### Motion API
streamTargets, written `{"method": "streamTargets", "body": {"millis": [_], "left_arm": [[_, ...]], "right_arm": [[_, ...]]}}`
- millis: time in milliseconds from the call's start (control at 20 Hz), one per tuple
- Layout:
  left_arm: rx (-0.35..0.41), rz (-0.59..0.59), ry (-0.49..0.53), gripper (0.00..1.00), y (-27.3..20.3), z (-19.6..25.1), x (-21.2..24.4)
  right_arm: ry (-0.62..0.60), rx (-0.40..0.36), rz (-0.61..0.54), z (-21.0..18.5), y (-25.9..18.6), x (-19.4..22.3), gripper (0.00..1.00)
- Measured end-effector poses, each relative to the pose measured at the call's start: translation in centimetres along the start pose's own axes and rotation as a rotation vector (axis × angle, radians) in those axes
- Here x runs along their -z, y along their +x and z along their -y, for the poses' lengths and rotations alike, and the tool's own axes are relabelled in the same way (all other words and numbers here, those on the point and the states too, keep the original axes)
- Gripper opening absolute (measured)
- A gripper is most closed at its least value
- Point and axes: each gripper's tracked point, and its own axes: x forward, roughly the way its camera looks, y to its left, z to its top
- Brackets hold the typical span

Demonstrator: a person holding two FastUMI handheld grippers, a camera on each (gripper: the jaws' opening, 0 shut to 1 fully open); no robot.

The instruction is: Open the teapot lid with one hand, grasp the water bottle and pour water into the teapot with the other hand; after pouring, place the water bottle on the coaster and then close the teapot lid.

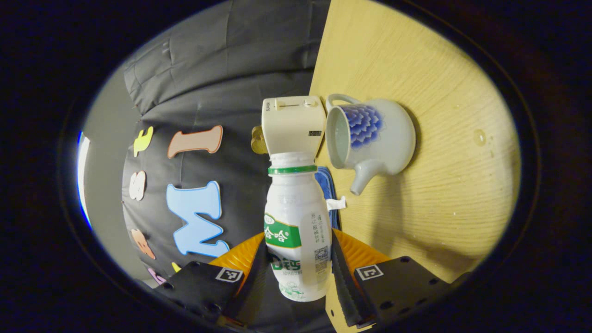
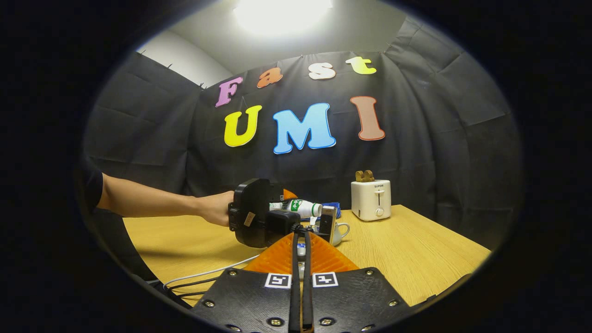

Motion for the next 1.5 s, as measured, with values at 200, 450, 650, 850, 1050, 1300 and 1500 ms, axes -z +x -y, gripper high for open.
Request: {"method": "streamTargets", "body": {"millis": [200,450,650,850,1050,1300,1500], "left_arm": [[-0.010,0.000,0.064,0.79,-0.16,-0.18,-0.02],[-0.012,0.001,0.109,0.79,-0.32,-0.33,0.01],[-0.020,0.001,0.129,0.79,-0.19,-0.48,0.16],[-0.029,0.002,0.152,0.79,-0.29,-0.56,0.16],[-0.041,0.002,0.192,0.79,-0.15,-0.60,0.34],[-0.059,0.009,0.221,0.79,-0.23,-0.85,0.29],[-0.070,0.011,0.246,0.79,-0.19,-0.92,0.38]], "right_arm": [[-0.001,0.000,-0.005,-0.03,-0.04,0.11,0.02],[-0.006,0.001,-0.002,-0.08,-0.11,-0.04,0.02],[-0.004,0.002,-0.002,-0.04,-0.18,-0.14,0.02],[-0.005,0.001,-0.003,-0.06,-0.10,-0.10,0.02],[-0.006,0.001,-0.003,-0.04,-0.10,-0.18,0.02],[-0.005,0.000,-0.006,0.01,-0.01,-0.01,0.02],[-0.006,0.001,-0.004,0.06,0.05,-0.11,0.02]]}}
